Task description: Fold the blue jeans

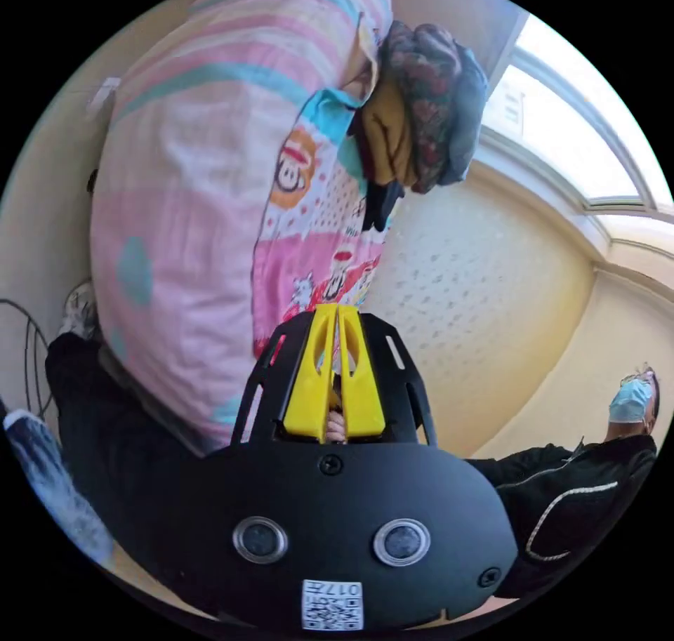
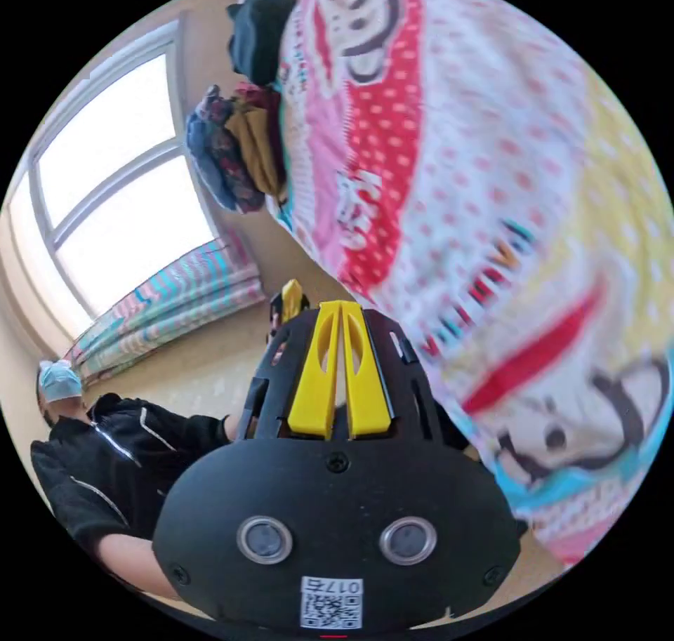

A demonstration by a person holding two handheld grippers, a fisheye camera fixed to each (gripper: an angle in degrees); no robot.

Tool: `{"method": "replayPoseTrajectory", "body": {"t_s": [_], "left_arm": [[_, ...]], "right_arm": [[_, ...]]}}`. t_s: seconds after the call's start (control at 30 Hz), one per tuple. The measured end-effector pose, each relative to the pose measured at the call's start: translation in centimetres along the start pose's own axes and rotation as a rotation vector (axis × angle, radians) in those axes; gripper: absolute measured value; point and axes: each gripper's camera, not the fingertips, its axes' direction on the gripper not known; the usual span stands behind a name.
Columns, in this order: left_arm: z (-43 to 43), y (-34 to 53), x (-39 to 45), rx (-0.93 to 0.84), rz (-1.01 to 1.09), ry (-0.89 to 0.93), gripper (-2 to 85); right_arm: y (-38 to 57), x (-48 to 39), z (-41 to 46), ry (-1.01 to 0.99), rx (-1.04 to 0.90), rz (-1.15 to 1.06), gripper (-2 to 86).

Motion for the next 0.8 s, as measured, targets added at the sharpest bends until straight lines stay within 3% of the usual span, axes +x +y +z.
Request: {"method": "replayPoseTrajectory", "body": {"t_s": [0.1,0.23,0.4,0.53,0.63,0.7,0.8], "left_arm": [[-3.0,3.5,3.0,-0.143,0.018,-0.154,-0.8],[-5.7,0.4,15.8,-0.225,0.271,-0.392,-0.9],[-1.6,-5.3,38.9,-0.241,0.777,-0.617,-0.9],[6.7,-3.4,57.9,-0.286,1.24,-0.637,-1.0],[13.4,0.8,65.4,-0.377,1.441,-0.564,-1.0],[18.1,3.7,67.1,-0.534,1.483,-0.472,-1.0],[25.3,9.9,65.8,-0.768,1.458,-0.403,-1.0]], "right_arm": [[8.9,0.3,-6.0,0.161,0.028,0.094,0.4],[15.7,-3.9,-13.9,0.272,0.161,0.04,0.4],[25.8,-17.8,-23.4,0.237,0.657,-0.262,0.4],[34.9,-26.7,-24.5,0.173,0.906,-0.473,0.3],[42.9,-30.7,-23.4,0.036,1.065,-0.621,0.3],[49.1,-30.7,-21.9,-0.162,1.146,-0.774,0.3],[56.0,-27.1,-19.3,-0.227,1.304,-0.672,0.2]]}}
